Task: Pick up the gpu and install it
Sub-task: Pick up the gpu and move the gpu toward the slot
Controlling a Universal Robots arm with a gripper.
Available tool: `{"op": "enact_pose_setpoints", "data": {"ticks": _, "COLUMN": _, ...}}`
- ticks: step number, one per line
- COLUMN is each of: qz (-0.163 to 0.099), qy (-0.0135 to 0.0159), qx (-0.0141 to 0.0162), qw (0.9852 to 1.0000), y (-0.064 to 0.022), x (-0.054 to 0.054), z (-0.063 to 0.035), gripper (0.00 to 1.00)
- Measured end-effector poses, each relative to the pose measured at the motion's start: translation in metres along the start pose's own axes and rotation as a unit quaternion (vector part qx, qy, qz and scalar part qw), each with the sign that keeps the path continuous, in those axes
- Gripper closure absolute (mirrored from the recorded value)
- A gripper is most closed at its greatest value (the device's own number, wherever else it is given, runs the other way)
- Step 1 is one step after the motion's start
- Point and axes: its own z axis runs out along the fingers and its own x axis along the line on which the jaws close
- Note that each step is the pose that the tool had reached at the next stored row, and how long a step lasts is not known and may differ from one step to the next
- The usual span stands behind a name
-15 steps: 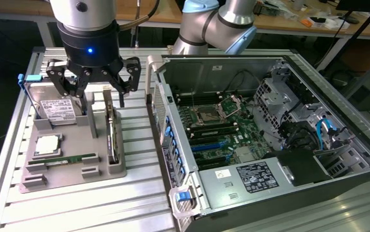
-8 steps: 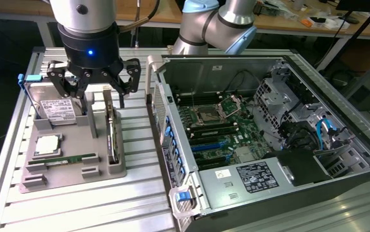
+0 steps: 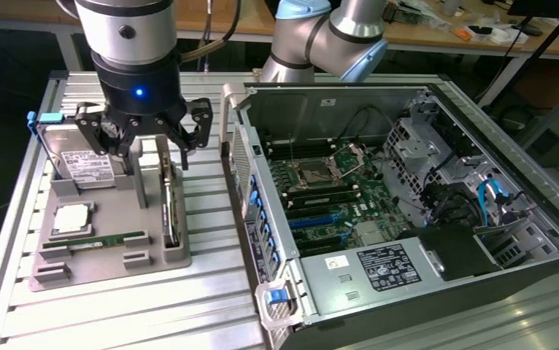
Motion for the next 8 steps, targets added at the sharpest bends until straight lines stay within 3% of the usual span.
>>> {"op": "enact_pose_setpoints", "data": {"ticks": 8, "qz": 0.000, "qy": 0.0000, "qx": 0.0000, "qw": 1.0000, "y": -0.0005, "x": 0.000, "z": 0.0150, "gripper": 0.28}}
